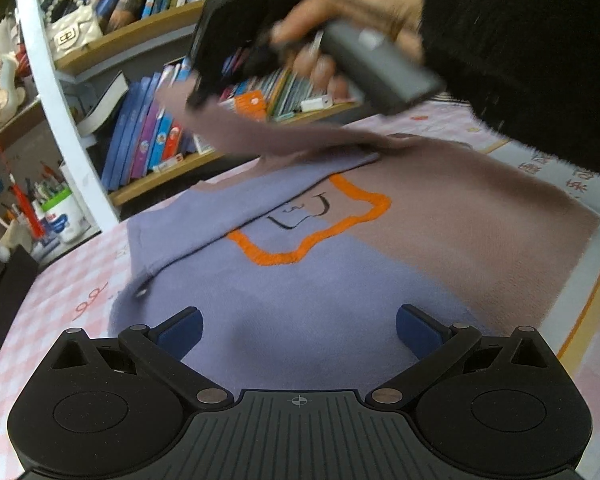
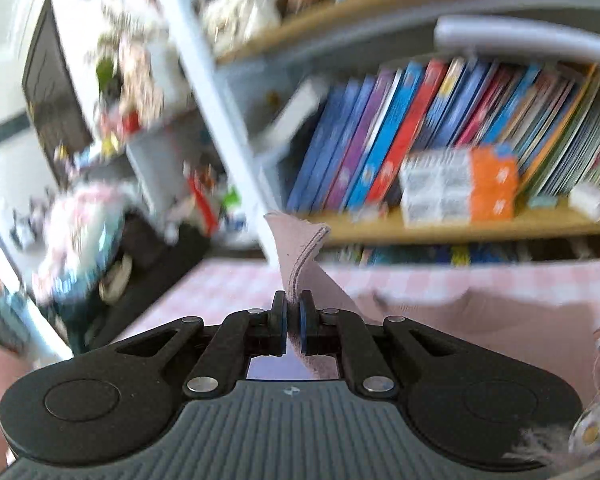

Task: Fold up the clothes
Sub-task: 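Lay the pink sleeve across the sweater body with the right gripper, then open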

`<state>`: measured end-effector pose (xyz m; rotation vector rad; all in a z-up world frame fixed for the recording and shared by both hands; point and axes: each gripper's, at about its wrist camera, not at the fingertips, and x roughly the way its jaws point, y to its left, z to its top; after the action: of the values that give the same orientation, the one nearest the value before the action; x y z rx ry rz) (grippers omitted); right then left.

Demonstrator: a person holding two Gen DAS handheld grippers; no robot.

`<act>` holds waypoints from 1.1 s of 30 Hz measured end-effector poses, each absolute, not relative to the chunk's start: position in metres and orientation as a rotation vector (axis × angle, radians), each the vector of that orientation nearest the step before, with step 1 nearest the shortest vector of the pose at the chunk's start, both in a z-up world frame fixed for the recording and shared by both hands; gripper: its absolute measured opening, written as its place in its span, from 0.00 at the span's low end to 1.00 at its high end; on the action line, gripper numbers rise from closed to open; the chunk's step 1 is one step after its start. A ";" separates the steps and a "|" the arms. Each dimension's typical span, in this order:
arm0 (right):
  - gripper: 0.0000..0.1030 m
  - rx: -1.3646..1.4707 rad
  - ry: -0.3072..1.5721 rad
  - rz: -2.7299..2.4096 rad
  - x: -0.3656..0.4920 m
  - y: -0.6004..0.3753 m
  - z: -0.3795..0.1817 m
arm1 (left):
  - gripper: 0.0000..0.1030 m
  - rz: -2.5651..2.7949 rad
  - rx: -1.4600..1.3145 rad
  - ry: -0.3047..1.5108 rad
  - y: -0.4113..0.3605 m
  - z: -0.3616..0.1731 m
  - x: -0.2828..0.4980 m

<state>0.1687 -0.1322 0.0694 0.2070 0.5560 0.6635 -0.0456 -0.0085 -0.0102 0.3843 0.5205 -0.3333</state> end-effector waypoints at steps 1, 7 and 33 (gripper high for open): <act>0.06 0.192 0.585 0.668 0.170 -0.126 0.062 | 1.00 -0.339 0.384 0.518 -0.008 -0.010 -0.046; 0.35 0.147 0.682 0.709 0.170 -0.111 0.037 | 1.00 -0.365 0.370 0.508 -0.007 -0.009 -0.047; 0.54 0.004 0.640 0.306 -0.092 -0.316 0.004 | 1.00 -0.341 0.293 0.405 0.009 0.003 -0.065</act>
<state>-0.0916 -0.3160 0.0038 0.0041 0.6401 0.3065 -0.0646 0.0095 0.0032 0.2928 0.4049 -0.3413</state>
